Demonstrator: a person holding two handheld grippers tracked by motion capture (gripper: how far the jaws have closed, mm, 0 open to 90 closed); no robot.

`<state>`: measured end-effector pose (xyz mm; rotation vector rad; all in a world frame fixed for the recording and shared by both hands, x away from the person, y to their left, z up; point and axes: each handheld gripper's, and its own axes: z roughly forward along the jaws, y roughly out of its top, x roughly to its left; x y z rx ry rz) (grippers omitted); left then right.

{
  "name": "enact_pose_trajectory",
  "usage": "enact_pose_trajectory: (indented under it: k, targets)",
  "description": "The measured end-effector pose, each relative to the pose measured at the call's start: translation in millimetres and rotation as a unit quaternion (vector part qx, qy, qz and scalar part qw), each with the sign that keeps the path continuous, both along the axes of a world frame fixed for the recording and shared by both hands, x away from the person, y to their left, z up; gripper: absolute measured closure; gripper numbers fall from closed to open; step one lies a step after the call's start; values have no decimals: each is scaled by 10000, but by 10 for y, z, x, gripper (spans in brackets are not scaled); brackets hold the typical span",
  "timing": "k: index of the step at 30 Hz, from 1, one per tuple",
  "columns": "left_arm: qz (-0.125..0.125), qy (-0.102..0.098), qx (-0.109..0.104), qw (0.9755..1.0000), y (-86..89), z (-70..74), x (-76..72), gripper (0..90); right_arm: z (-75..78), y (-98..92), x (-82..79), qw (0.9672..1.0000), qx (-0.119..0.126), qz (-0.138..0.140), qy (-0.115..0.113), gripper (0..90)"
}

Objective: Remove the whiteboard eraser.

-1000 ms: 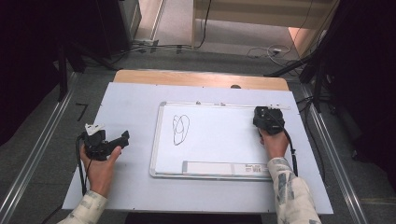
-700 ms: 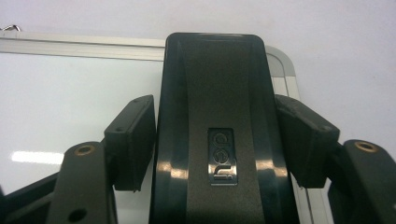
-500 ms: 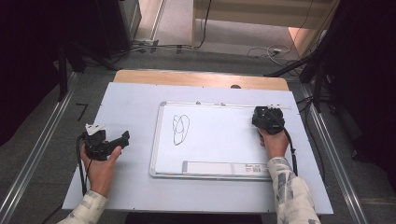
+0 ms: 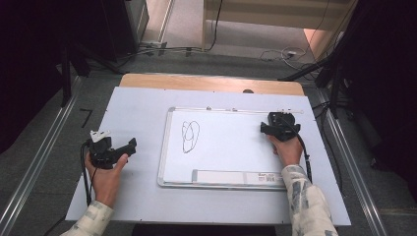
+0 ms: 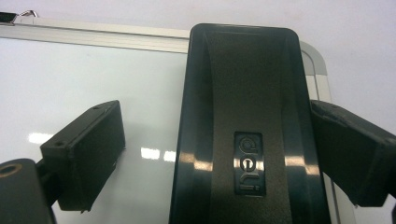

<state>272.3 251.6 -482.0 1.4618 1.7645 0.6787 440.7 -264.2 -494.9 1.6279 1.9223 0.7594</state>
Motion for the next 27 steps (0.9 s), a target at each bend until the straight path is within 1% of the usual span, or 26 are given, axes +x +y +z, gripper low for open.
enact_pose_trajectory:
  k: [4,5,10,11,12,13,15,23,25,27]
  targets:
    - [4,2,-1,10000,0,0,-1,122,9,-18,-6,9999,33,-62,-103,170]
    - [3,2,-6,10000,1,-1,-1,122,13,-34,-6,9998,36,-94,-168,252]
    - [10,35,-6,10000,3,-8,5,122,15,-36,-5,9996,40,-191,-203,280]
    - [12,33,-3,10000,1,-8,6,122,19,-35,-5,9995,55,-231,-202,299]
    - [8,31,-4,10000,-1,-7,5,122,35,-39,-13,9992,97,-319,-240,349]
    - [17,19,-9,10000,-3,-7,6,122,42,-43,-15,9989,130,-369,-271,361]
    - [12,17,-2,10000,-2,-4,2,122,47,-46,-15,9989,141,-375,-254,367]
    - [37,5,-29,10000,14,2,-5,122,61,-34,-32,9988,76,-403,-276,377]
    - [51,-9,-46,10000,20,1,-6,123,59,-24,-55,9988,22,-361,-339,378]
    - [52,-9,-42,10000,23,2,-7,125,60,-25,-78,9988,45,-342,-337,378]
